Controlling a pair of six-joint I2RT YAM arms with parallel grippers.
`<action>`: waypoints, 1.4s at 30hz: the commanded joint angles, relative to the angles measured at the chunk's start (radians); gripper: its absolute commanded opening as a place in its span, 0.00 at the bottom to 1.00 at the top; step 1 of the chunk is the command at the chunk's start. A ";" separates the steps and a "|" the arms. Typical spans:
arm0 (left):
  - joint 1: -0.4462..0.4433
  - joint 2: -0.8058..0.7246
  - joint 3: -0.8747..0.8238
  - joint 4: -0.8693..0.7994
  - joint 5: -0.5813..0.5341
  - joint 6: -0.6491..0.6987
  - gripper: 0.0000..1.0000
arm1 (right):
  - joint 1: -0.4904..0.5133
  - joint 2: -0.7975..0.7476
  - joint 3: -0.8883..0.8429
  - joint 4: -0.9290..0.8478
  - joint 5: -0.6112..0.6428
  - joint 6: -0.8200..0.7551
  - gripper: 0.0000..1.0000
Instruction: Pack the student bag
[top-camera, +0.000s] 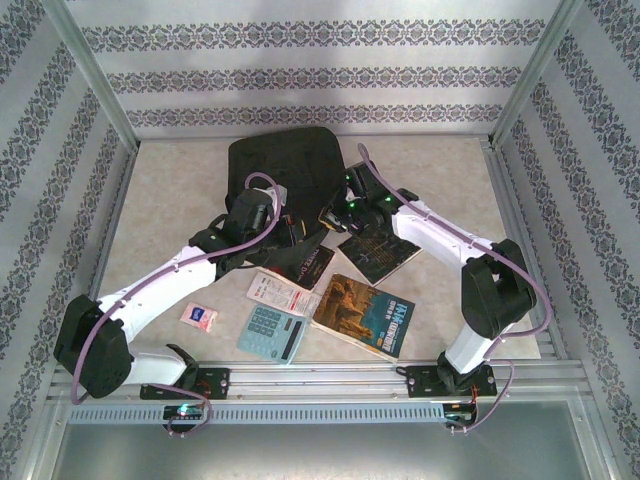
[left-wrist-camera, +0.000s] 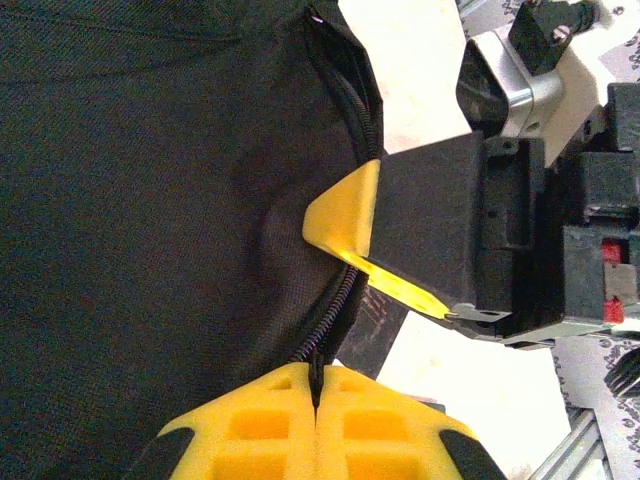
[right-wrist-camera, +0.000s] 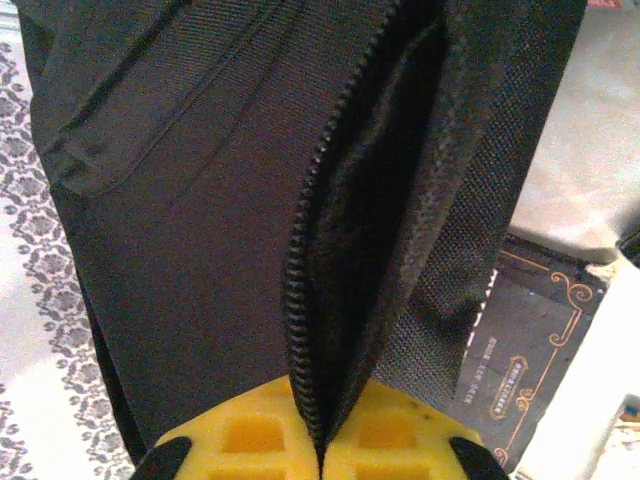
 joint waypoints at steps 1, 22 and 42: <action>-0.014 -0.048 0.004 0.033 -0.028 0.012 0.00 | -0.010 -0.017 -0.017 -0.008 0.036 -0.038 0.00; 0.083 -0.224 -0.110 -0.088 -0.162 0.052 0.00 | -0.109 -0.047 -0.013 -0.077 0.070 -0.226 0.00; 0.175 -0.175 -0.137 0.049 0.016 -0.001 0.00 | -0.169 -0.031 0.060 -0.132 0.049 -0.285 0.48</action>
